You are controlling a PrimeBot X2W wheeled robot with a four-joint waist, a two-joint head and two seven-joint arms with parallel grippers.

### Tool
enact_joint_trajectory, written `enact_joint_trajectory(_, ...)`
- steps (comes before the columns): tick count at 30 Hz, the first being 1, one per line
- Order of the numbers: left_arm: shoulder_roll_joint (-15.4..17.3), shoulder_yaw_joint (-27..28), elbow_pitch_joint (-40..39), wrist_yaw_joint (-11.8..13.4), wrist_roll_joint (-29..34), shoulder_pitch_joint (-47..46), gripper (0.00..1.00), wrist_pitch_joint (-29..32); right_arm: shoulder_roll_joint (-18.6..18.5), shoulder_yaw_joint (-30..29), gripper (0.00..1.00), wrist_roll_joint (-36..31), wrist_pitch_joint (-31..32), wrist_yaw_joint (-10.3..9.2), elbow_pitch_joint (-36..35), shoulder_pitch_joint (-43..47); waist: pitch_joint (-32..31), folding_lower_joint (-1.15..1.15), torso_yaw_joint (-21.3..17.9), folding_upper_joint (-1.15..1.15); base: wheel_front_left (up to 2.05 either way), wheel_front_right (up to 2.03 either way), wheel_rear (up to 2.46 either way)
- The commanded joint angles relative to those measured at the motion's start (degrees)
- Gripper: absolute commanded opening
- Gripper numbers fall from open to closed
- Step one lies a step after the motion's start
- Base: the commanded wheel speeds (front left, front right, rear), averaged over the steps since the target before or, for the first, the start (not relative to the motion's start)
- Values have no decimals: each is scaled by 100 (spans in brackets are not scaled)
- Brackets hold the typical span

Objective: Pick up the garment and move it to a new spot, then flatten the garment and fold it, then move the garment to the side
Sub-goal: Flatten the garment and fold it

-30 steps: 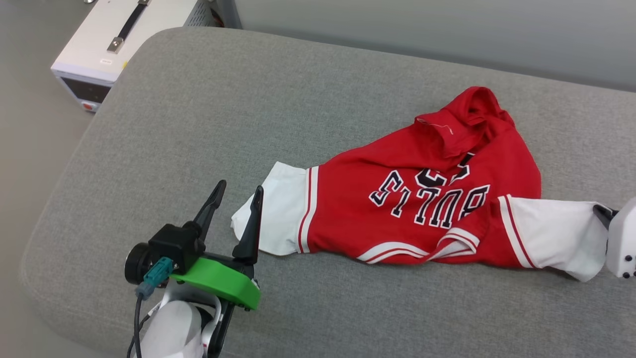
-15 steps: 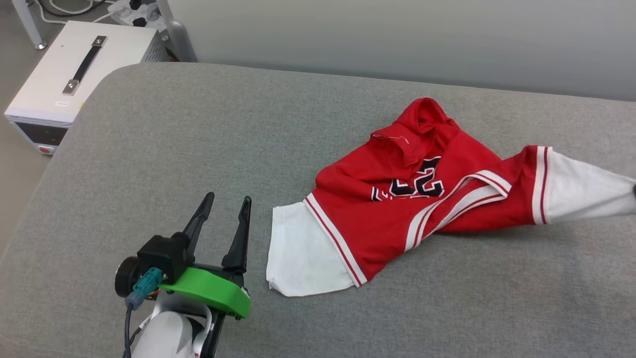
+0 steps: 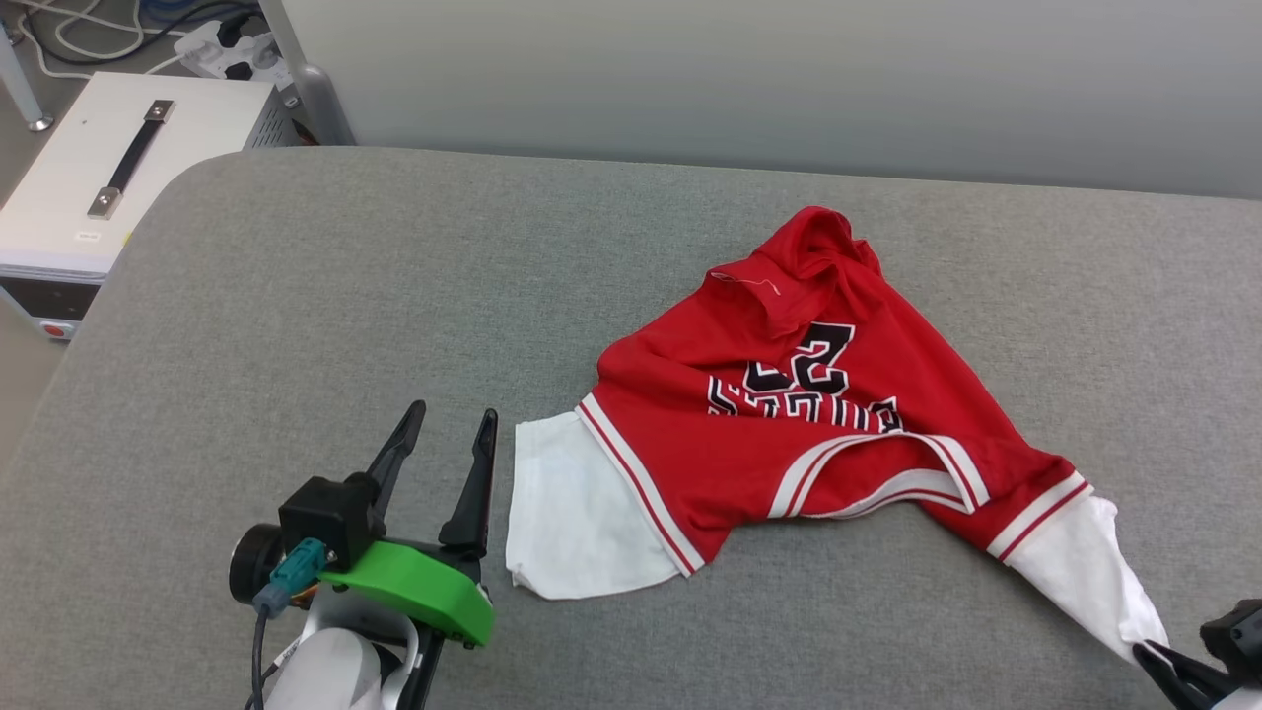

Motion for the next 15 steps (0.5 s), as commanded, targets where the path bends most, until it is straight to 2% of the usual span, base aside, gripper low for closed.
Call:
enact_joint_trajectory(1, 35, -35, 41, -15, -42, 58, 100, -33, -59, 144, 0, -94, -48, -6, 110, -138, -20, 0, -9, 0, 0, 0, 0)
enact_joint_trajectory(4, 66, -105, 93, -15, -68, 27, 100, -33, -186, 431, 0, -237, -68, -6, 344, -295, -37, 0, -3, 0, 0, 0, 0)
enact_joint_trajectory(7, 89, -154, 134, -15, -101, 6, 100, -33, -95, 521, 0, -3, -49, -6, 586, -399, -45, 0, 15, 0, 0, 0, 0)
enact_joint_trajectory(8, 95, -165, 146, -15, -108, 7, 100, -33, -61, 502, 43, 68, -60, -6, 633, -427, -49, 0, 22, 0, 0, 0, 0)
enact_joint_trajectory(9, 100, -171, 157, -15, -118, 10, 100, -33, -22, 467, 100, 153, -65, -6, 674, -462, -51, 0, 29, 0, 0, 0, 0)
enact_joint_trajectory(15, 124, -177, 193, -15, -154, 32, 100, -33, 128, -3, 100, 902, 119, -6, 474, -591, -59, 0, 53, 0, 0, 0, 0)
